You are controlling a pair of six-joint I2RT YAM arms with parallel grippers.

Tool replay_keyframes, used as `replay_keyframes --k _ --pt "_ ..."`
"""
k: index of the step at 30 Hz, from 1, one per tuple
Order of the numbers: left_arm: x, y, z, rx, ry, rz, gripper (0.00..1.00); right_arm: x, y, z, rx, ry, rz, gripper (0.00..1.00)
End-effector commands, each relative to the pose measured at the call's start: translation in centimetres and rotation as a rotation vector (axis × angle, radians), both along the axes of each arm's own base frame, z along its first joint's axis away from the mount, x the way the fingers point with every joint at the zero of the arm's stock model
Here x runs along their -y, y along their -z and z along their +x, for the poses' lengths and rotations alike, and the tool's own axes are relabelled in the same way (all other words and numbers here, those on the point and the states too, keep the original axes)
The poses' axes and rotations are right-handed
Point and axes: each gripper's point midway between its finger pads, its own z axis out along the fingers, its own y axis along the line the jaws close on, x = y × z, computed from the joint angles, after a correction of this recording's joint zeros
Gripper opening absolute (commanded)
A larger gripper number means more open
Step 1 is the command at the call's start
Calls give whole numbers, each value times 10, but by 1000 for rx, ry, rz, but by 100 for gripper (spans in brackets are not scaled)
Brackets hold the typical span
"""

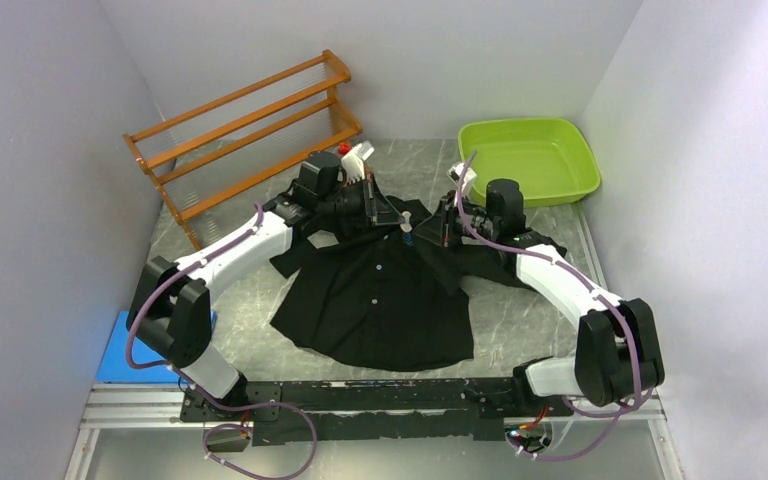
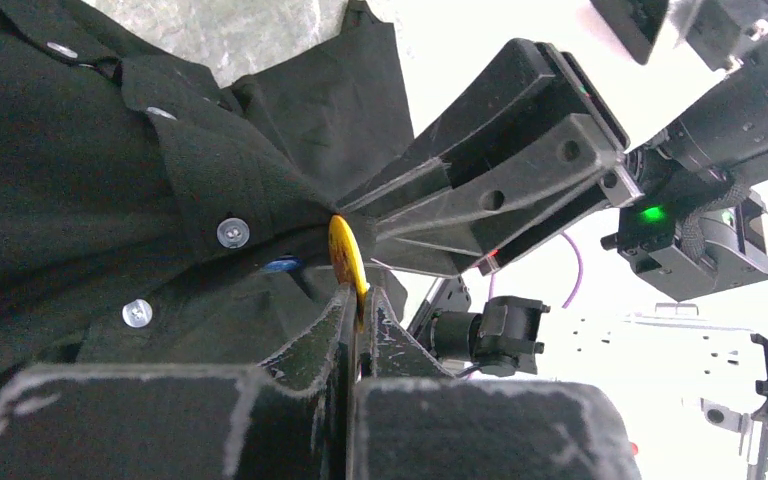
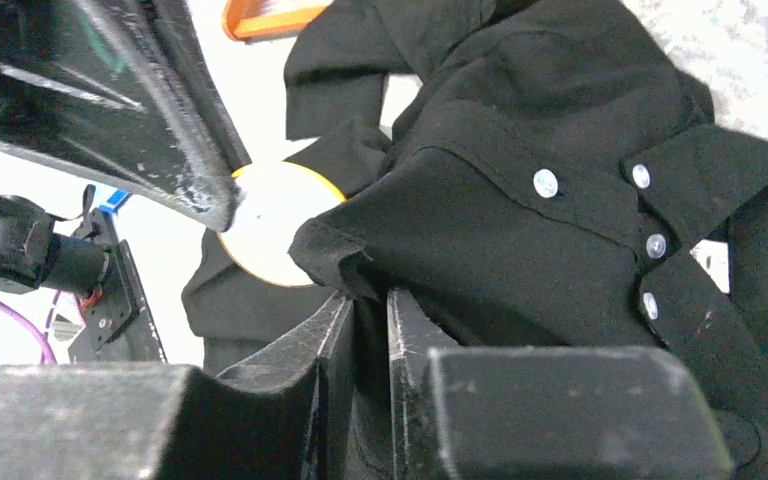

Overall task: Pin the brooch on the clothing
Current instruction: Pin the brooch to the clothes.

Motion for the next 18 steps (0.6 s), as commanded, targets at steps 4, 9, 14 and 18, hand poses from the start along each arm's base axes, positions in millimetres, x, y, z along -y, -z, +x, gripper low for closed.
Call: replay_keyframes --k 4,9,14,18 --pt "9 -54 -21 89 109 -130 3 8 15 14 -73 67 -94 16" --pt "6 -52 -20 105 101 -110 3 4 6 8 -38 26 -68 30" --pt "-1 -37 -17 127 90 -25 3 4 -33 -15 131 -25 9 75" --pt "-7 -28 -17 189 121 18 2 3 -66 -35 267 -74 77 88"
